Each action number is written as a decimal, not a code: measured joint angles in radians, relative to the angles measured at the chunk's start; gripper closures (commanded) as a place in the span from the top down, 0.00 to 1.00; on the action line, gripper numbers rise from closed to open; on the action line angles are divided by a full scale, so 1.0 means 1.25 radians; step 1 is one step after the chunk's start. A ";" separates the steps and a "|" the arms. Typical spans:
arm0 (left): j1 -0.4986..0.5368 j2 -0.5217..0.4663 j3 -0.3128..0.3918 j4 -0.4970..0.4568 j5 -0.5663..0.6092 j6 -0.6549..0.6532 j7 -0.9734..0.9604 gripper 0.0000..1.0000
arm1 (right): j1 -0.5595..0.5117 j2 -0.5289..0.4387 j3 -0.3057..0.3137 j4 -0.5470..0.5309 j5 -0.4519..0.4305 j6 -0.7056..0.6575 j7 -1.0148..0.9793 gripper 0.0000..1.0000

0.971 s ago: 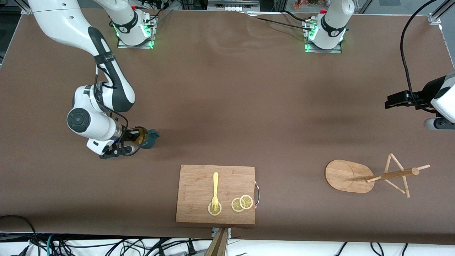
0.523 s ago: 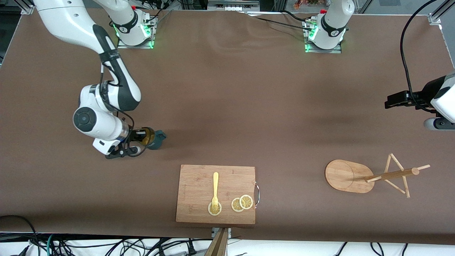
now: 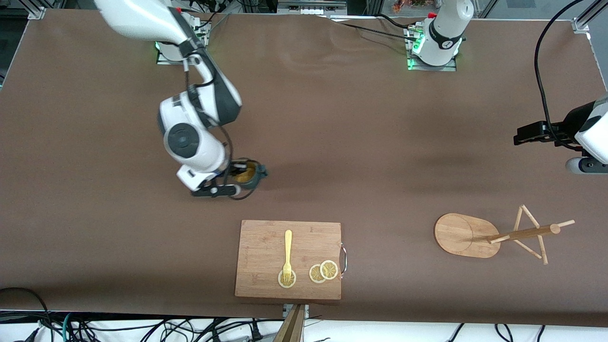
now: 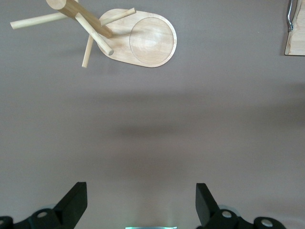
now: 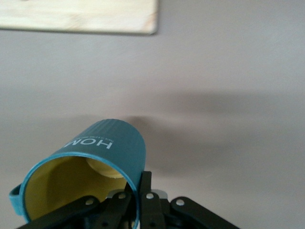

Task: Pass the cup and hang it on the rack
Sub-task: 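Carry the teal mug with the right gripper toward the left gripper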

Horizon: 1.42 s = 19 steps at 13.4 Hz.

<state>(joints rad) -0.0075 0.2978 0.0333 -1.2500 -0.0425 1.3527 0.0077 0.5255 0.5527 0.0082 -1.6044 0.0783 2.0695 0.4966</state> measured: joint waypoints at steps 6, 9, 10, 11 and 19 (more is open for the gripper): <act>-0.001 0.000 -0.001 0.000 0.000 0.000 0.000 1.00 | 0.233 0.126 0.002 0.160 0.000 0.001 0.280 0.00; -0.002 0.001 -0.004 0.000 0.000 0.000 0.000 1.00 | 0.301 0.186 0.001 0.219 0.000 0.043 0.354 0.00; -0.002 0.002 -0.005 0.000 0.000 0.000 0.000 1.00 | 0.316 0.204 0.001 0.231 0.000 0.058 0.366 0.00; -0.002 0.003 -0.005 0.000 0.000 0.000 0.000 1.00 | 0.329 0.219 0.000 0.242 0.000 0.067 0.380 0.00; -0.005 0.024 -0.012 -0.001 -0.071 -0.001 0.010 1.00 | 0.370 0.251 -0.009 0.273 -0.001 0.078 0.421 0.51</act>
<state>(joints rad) -0.0143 0.3278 0.0182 -1.2509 -0.1317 1.3520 0.0203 0.9879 0.8670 -0.0025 -1.2631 0.0775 2.1671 1.0234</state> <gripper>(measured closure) 0.000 0.753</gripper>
